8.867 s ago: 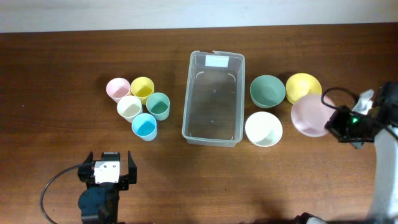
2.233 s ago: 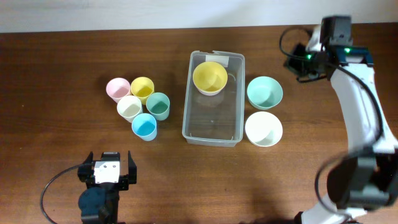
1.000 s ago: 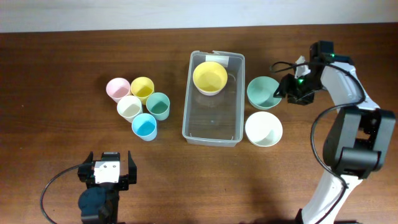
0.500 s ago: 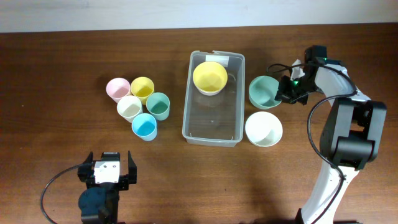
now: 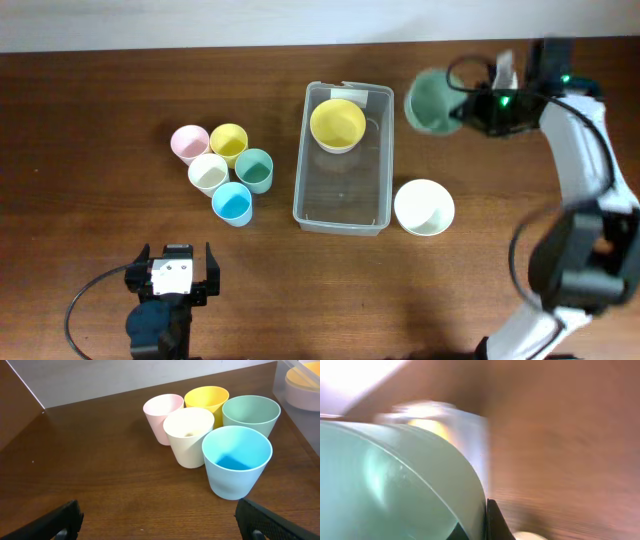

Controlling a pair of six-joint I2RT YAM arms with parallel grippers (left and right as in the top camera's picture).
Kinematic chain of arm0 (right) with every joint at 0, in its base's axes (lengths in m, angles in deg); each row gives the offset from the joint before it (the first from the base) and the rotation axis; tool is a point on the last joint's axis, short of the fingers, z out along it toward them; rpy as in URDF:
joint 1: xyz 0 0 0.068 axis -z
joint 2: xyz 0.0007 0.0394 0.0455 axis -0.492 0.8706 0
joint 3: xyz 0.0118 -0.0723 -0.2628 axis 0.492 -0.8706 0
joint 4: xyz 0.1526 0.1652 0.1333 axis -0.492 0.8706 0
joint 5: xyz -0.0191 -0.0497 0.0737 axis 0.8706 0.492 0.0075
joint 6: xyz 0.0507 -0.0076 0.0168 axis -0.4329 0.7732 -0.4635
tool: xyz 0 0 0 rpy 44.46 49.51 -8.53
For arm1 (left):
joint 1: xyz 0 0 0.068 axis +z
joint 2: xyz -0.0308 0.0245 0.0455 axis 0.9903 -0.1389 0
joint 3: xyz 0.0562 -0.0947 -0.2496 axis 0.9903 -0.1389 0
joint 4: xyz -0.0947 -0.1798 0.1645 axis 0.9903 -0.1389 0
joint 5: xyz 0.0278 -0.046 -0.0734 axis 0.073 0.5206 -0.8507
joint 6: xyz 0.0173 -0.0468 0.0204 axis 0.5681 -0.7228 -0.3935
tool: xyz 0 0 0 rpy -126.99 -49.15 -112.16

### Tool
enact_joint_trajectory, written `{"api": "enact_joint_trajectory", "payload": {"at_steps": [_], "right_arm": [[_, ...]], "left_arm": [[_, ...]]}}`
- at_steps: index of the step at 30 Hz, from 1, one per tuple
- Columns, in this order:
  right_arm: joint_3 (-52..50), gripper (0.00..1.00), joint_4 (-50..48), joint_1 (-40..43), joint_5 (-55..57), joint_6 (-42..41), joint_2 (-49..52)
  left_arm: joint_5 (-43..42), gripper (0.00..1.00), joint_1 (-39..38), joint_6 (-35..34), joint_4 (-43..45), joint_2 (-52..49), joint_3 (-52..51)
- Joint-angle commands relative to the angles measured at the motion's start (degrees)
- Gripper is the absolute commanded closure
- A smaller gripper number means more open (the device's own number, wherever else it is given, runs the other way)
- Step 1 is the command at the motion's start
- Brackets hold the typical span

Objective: Pack container
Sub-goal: 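Carry the green bowl with the right gripper into the container, release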

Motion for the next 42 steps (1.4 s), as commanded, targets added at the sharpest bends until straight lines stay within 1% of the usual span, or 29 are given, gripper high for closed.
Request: {"api": "enact_joint_trajectory", "payload": {"at_steps": [1, 4, 6, 9, 12, 16, 17, 19, 20, 21, 22, 25, 28, 31, 37, 42], "right_arm": [[2.5, 0.96, 0.0, -7.3, -1.1, -0.3, -6.9], [2.5, 0.96, -0.1, -13.4, 5.7, -0.4, -6.8], [2.5, 0.96, -0.5, -17.6, 13.2, -2.2, -5.0], [2.5, 0.96, -2.6, -22.4, 20.1, -4.0, -0.9], [2.5, 0.96, -5.3, -24.3, 22.9, -4.8, 3.2], [2.5, 0.96, -10.3, -24.4, 22.9, -6.4, 8.4], [2.5, 0.96, -13.0, -24.1, 22.7, -6.3, 10.3], [2.5, 0.95, -15.0, -24.1, 22.3, -6.3, 11.6], [2.5, 0.89, -15.7, -24.1, 22.4, -6.3, 11.8], [2.5, 0.67, -16.1, -24.1, 22.4, -6.2, 11.8], [2.5, 0.49, -16.3, -24.0, 22.3, -6.0, 11.8], [3.3, 0.43, -15.6, -23.6, 18.8, -2.6, 10.0], [5.1, 0.42, -11.1, -22.1, 17.4, -1.9, 6.9], [7.3, 0.42, -4.3, -19.5, 17.4, -1.9, 2.9], [8.5, 0.42, 13.6, -11.0, 19.5, -1.8, -4.0], [7.1, 0.42, 27.7, -4.7, 23.5, 2.0, -4.3]], "left_arm": [[-0.8, 0.0, -0.3, -0.5, 0.2, 0.5, -0.3], [-0.8, 0.0, -0.3, -0.5, 0.2, 0.5, -0.3], [-0.8, 0.0, -0.3, -0.5, 0.2, 0.5, -0.3], [-0.8, 0.0, -0.3, -0.5, 0.2, 0.5, -0.3], [-0.8, 0.0, -0.3, -0.5, 0.2, 0.5, -0.3], [-0.8, 0.0, -0.3, -0.5, 0.2, 0.5, -0.3], [-0.8, 0.0, -0.3, -0.5, 0.2, 0.5, -0.3], [-0.8, 0.0, -0.3, -0.5, 0.2, 0.5, -0.3], [-0.8, 0.0, -0.3, -0.5, 0.2, 0.5, -0.3], [-0.8, 0.0, -0.3, -0.5, 0.2, 0.5, -0.3], [-0.8, 0.0, -0.3, -0.5, 0.2, 0.5, -0.3], [-0.8, 0.0, -0.3, -0.5, 0.2, 0.5, -0.3], [-0.8, 0.0, -0.3, -0.5, 0.2, 0.5, -0.3], [-0.8, 0.0, -0.3, -0.5, 0.2, 0.5, -0.3], [-0.8, 0.0, -0.3, -0.5, 0.2, 0.5, -0.3], [-0.8, 0.0, -0.3, -0.5, 0.2, 0.5, -0.3]]}}
